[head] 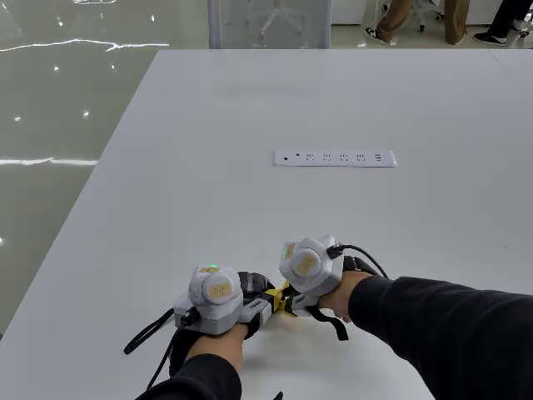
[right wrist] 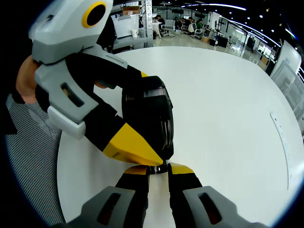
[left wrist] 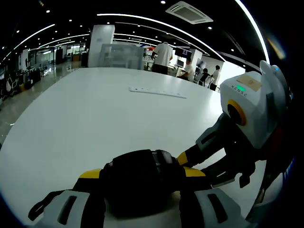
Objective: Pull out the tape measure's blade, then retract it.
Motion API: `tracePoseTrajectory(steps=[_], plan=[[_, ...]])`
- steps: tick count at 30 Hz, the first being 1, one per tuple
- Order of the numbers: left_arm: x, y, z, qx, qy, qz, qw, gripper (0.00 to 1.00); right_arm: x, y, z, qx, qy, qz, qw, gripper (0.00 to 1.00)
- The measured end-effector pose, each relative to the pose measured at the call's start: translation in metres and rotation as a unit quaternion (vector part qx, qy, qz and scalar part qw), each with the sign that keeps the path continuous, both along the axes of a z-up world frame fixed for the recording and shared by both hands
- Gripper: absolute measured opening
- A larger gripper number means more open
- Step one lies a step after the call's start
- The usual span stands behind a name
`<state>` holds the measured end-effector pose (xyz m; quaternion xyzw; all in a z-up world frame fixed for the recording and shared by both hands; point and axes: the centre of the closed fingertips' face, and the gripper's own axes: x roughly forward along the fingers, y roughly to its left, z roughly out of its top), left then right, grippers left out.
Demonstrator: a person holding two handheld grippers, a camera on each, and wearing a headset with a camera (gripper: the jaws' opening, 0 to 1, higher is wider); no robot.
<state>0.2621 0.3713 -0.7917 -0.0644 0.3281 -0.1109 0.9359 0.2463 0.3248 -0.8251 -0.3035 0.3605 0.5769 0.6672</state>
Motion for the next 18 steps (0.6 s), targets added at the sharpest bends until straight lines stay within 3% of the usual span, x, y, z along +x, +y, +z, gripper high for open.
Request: tracePoseTrajectory(steps=[18], plan=[[-0.0007,-0.0005,-0.0004,-0.001,0.001,-0.001,1.0000,0.59,-0.0007,-0.0002,-0.0009,0.011,0.000,-0.014,0.9998,0.12]])
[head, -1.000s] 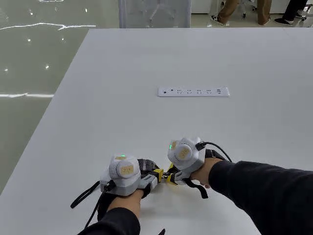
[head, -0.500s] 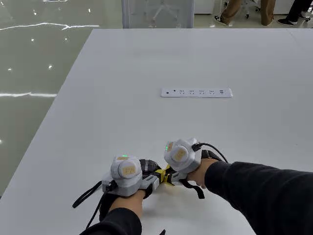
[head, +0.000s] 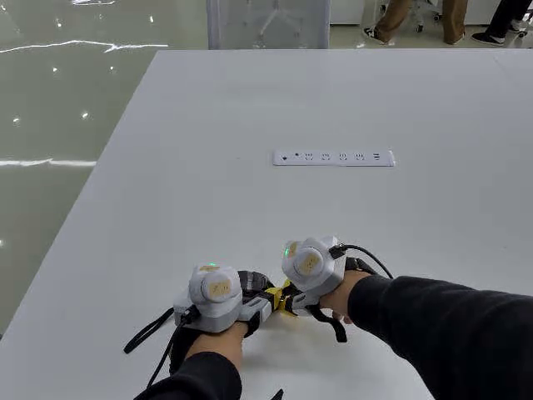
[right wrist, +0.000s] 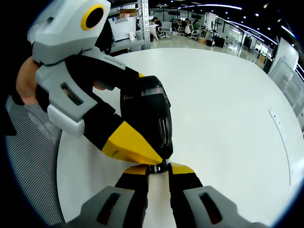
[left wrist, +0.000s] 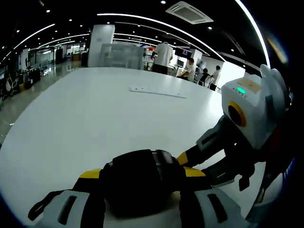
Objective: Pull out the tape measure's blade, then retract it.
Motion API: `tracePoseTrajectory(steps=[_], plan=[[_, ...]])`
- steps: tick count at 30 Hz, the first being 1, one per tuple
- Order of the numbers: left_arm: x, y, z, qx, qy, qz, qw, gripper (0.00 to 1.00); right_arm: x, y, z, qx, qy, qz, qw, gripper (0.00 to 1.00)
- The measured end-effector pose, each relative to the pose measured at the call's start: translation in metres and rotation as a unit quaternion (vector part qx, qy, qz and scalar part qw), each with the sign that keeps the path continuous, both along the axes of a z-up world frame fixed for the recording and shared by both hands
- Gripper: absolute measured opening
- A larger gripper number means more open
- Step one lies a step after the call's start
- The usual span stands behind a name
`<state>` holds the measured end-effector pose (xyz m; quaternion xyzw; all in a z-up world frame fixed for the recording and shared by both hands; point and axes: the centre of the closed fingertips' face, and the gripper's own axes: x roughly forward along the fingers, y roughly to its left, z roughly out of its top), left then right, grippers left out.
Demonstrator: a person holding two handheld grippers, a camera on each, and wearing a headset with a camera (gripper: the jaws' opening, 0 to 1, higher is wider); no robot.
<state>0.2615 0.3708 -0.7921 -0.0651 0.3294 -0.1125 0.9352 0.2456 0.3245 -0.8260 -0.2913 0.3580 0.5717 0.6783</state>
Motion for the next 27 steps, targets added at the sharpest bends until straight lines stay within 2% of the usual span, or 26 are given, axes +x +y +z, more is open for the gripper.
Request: tracePoseTrajectory(steps=[5,7,8,10,11,12,13,14,15,16,17,18,19,22,25,26,27], plan=[[0.000,0.000,0.000,0.000,0.001,-0.001,1.0000,0.60,-0.001,-0.001,0.000,0.001,0.001,-0.016,0.9999,0.13],[0.000,-0.001,0.001,0.002,-0.001,-0.010,0.9999,0.61,-0.003,-0.002,-0.001,0.000,-0.015,-0.015,0.9998,0.14],[-0.001,-0.001,0.000,-0.002,0.004,-0.015,0.9999,0.61,0.000,-0.003,0.001,0.004,-0.030,-0.024,0.9993,0.15],[-0.002,-0.001,0.001,-0.002,0.008,-0.027,0.9996,0.61,0.007,-0.007,0.001,0.005,-0.039,-0.056,0.9977,0.24],[-0.002,0.001,0.004,0.004,0.005,-0.035,0.9994,0.62,0.006,-0.011,0.003,0.006,-0.040,-0.055,0.9977,0.29],[0.001,0.001,0.009,0.002,-0.006,-0.044,0.9990,0.66,0.008,-0.014,0.005,0.011,-0.046,-0.060,0.9971,0.34],[0.003,0.001,0.014,-0.009,-0.014,-0.051,0.9985,0.73,0.011,-0.019,0.012,0.023,-0.052,-0.076,0.9955,0.35],[0.004,0.001,0.016,-0.018,-0.017,-0.057,0.9980,0.82,0.013,-0.022,0.016,0.036,-0.053,-0.087,0.9941,0.35],[0.006,-0.003,0.022,-0.036,-0.026,-0.070,0.9966,0.94,0.013,-0.026,0.021,0.046,-0.049,-0.101,0.9926,0.36],[0.007,-0.005,0.028,-0.053,-0.034,-0.079,0.9949,0.99,0.013,-0.031,0.026,0.056,-0.046,-0.114,0.9908,0.37],[0.004,-0.003,0.033,-0.059,-0.033,-0.094,0.9933,1.00,0.013,-0.038,0.032,0.068,-0.046,-0.129,0.9882,0.39],[0.003,0.002,0.039,-0.050,-0.041,-0.113,0.9914,1.00,0.011,-0.048,0.039,0.073,-0.049,-0.136,0.9868,0.41],[0.002,0.003,0.042,-0.053,-0.046,-0.124,0.9899,1.00,0.010,-0.055,0.042,0.076,-0.053,-0.141,0.9856,0.42],[-0.001,0.016,0.053,-0.052,-0.057,-0.143,0.9867,1.00,0.005,-0.081,0.051,0.080,-0.071,-0.154,0.9823,0.45],[-0.011,0.026,0.062,-0.054,-0.062,-0.176,0.9810,1.00,-0.005,-0.107,0.061,0.083,-0.080,-0.169,0.9788,0.47],[-0.016,0.034,0.064,-0.049,-0.060,-0.182,0.9802,1.00,-0.008,-0.119,0.066,0.086,-0.089,-0.176,0.9766,0.48],[-0.017,0.040,0.065,-0.044,-0.064,-0.183,0.9801,1.00,-0.011,-0.126,0.069,0.087,-0.091,-0.182,0.9752,0.49]])
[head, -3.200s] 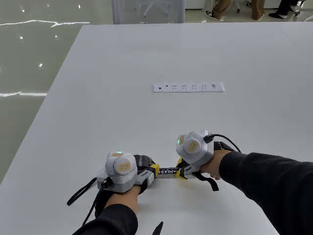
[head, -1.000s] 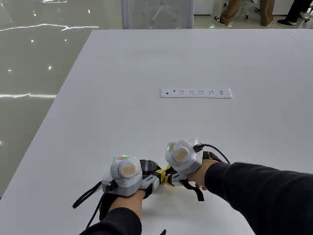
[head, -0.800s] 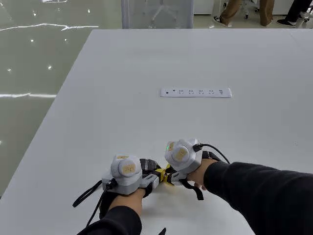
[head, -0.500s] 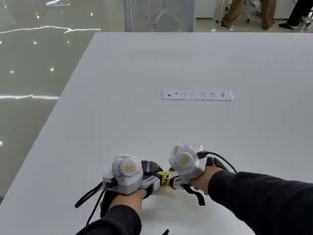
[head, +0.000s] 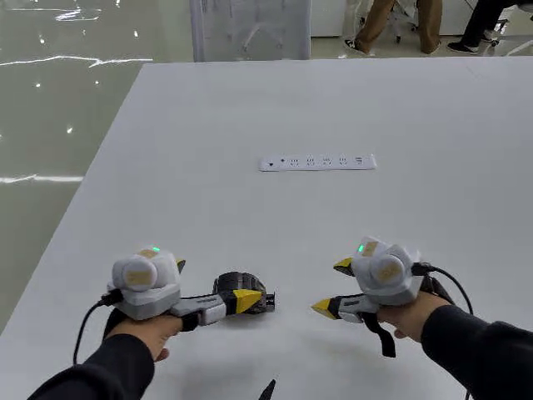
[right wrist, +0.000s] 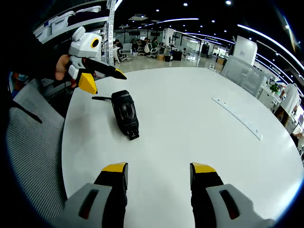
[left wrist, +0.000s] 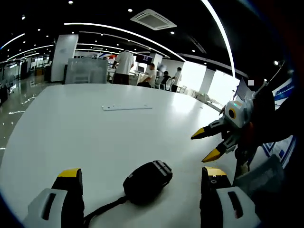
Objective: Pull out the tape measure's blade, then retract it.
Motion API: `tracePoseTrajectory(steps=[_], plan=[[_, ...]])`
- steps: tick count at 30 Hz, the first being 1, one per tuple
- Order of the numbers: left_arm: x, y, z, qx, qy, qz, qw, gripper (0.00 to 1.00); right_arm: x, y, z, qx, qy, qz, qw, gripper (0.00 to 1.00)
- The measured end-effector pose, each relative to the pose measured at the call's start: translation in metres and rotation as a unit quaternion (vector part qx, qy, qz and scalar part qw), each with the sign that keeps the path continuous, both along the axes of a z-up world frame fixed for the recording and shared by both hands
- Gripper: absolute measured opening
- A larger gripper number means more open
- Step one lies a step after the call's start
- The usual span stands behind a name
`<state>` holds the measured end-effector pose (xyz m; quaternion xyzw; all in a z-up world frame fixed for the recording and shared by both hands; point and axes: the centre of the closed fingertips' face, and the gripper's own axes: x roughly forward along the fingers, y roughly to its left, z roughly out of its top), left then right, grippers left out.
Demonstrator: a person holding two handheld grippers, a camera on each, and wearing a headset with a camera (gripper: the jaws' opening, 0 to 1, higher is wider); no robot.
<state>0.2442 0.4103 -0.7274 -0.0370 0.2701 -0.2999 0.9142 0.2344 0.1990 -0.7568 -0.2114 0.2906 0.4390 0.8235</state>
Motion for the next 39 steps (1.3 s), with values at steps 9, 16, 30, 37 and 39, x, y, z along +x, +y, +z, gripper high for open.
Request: tracePoseTrajectory(steps=[9,16,30,37,39], plan=[[-0.032,0.047,0.008,0.028,-0.036,-0.022,0.9987,1.00,-0.041,-0.074,0.018,-0.003,-0.017,-0.045,0.9988,0.58],[-0.053,0.076,0.014,0.020,-0.044,-0.004,0.9988,1.00,-0.074,-0.132,0.030,0.010,-0.017,-0.098,0.9949,0.67],[-0.084,0.115,0.018,0.035,-0.036,0.030,0.9983,1.00,-0.120,-0.184,0.021,0.009,0.007,-0.147,0.9891,0.86],[-0.091,0.107,0.025,0.044,-0.046,0.003,0.9980,1.00,-0.118,-0.194,0.024,0.012,0.003,-0.151,0.9884,0.97],[-0.093,0.106,0.023,0.040,-0.042,0.002,0.9983,1.00,-0.116,-0.194,0.023,0.013,0.002,-0.149,0.9888,1.00]])
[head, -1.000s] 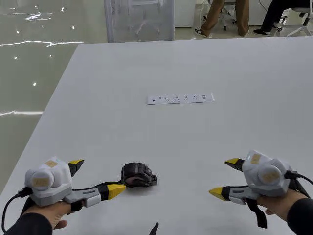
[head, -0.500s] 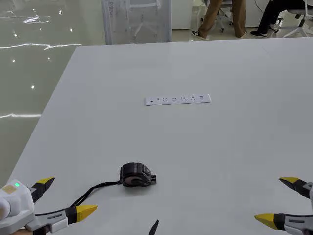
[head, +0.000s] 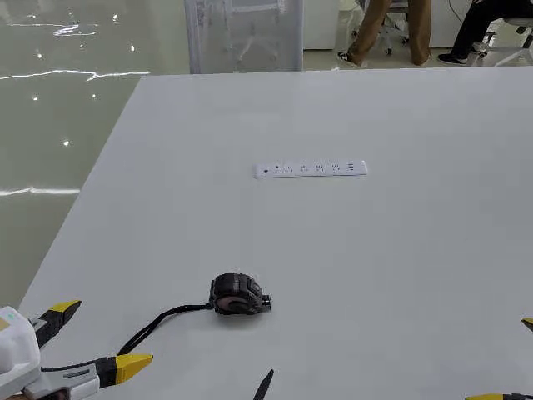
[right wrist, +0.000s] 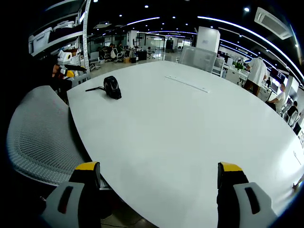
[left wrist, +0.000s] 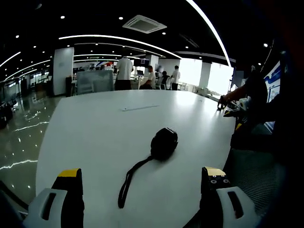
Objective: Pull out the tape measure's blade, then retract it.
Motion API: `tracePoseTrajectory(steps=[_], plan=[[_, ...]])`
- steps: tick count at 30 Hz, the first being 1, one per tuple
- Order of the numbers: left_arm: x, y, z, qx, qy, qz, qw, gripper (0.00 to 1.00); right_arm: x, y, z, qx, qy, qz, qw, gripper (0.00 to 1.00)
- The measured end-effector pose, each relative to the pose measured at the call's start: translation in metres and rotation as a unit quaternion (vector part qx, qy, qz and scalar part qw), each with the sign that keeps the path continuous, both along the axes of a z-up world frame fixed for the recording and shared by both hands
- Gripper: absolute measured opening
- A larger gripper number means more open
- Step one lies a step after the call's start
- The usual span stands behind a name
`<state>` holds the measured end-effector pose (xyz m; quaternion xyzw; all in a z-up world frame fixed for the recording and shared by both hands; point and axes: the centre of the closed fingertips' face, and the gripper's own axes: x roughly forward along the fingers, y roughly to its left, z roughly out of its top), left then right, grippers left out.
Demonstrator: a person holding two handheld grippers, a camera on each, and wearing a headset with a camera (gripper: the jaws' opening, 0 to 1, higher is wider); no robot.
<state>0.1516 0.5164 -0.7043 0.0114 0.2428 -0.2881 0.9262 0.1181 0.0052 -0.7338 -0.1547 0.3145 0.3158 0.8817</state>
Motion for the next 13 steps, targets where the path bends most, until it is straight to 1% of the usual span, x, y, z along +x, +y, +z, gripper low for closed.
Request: tracePoseTrajectory(steps=[1,3,6,8,9,13], plan=[[-0.002,0.000,-0.002,-0.002,0.007,0.000,1.0000,1.00,0.000,0.001,0.001,0.000,-0.002,0.003,1.0000,1.00],[-0.003,0.001,-0.004,0.002,0.005,0.000,1.0000,1.00,0.002,0.005,0.004,0.003,-0.007,0.008,0.9999,1.00],[-0.003,0.004,-0.003,-0.001,0.002,0.002,1.0000,1.00,0.002,0.008,0.006,0.002,-0.009,0.014,0.9999,1.00],[-0.003,0.008,-0.002,0.003,-0.001,0.005,1.0000,1.00,0.001,0.010,0.007,0.002,-0.010,0.016,0.9998,1.00],[-0.003,0.010,-0.002,0.010,-0.005,0.005,0.9999,1.00,0.001,0.011,0.008,0.003,-0.010,0.016,0.9998,1.00],[-0.002,0.015,0.002,0.009,-0.007,0.006,0.9999,1.00,0.000,0.010,0.008,0.008,-0.010,0.009,0.9999,1.00]])
